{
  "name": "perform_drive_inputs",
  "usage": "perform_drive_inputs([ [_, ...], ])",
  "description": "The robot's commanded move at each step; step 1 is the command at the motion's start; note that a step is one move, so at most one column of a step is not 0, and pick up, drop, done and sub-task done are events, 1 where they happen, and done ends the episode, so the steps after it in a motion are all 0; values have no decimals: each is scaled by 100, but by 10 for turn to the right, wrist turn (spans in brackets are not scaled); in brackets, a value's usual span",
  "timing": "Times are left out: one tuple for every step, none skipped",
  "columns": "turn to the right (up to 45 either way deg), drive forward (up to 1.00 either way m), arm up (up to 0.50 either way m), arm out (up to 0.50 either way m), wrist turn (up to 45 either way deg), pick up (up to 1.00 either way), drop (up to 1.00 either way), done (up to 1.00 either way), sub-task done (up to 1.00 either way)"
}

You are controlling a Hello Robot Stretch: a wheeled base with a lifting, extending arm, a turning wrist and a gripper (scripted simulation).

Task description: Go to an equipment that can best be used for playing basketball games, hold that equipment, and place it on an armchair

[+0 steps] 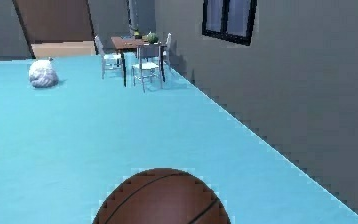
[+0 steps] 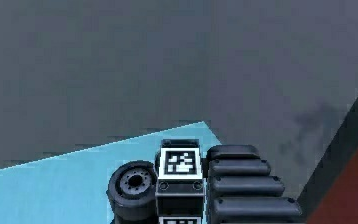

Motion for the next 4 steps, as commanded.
perform_drive_inputs([
  [-360, 0, 0, 0, 0, 0, 0, 0, 0],
  [0, 45, 0, 0, 0, 0, 0, 0, 0],
  [-60, 0, 0, 0, 0, 0, 0, 0, 0],
  [0, 100, 0, 0, 0, 0, 0, 0, 0],
])
